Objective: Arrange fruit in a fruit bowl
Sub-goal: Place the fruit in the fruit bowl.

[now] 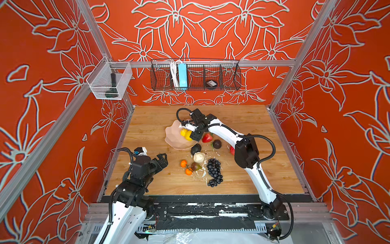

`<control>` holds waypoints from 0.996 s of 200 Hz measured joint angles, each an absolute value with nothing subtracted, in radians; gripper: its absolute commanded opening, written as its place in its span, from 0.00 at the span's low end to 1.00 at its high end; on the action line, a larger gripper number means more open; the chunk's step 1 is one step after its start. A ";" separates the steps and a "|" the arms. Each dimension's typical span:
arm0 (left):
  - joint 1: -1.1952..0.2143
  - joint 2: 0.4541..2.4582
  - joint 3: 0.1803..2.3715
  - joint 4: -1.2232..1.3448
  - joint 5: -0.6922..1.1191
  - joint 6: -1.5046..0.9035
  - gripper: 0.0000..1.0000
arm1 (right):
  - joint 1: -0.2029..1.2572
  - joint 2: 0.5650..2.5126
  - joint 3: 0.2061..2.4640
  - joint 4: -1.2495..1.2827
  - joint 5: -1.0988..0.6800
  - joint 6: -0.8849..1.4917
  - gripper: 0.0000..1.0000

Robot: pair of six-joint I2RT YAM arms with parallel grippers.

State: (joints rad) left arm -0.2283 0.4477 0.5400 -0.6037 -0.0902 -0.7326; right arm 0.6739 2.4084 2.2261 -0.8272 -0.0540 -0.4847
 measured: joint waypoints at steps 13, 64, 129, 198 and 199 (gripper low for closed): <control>-0.228 0.448 0.540 -0.604 -0.090 -0.732 0.98 | 0.668 2.408 2.226 -0.827 -0.062 -0.474 0.78; -0.228 0.448 0.540 -0.604 -0.090 -0.732 0.98 | 0.653 2.401 2.212 -0.815 -0.093 -0.428 0.79; -0.228 0.456 0.540 -0.588 -0.082 -0.729 0.98 | 0.635 2.396 2.208 -0.802 -0.114 -0.374 0.80; -0.229 0.482 0.540 -0.579 -0.058 -0.720 0.98 | 0.630 2.366 2.194 -0.789 -0.115 -0.312 0.82; -0.229 0.484 0.540 -0.579 -0.057 -0.720 0.98 | 0.630 2.365 2.193 -0.789 -0.116 -0.312 0.82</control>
State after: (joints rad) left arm -0.2287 0.4835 0.5400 -0.5785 -0.0574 -0.7197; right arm 0.6300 2.3650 2.1929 -0.7895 -0.1158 -0.3119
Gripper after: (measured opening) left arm 0.983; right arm 0.818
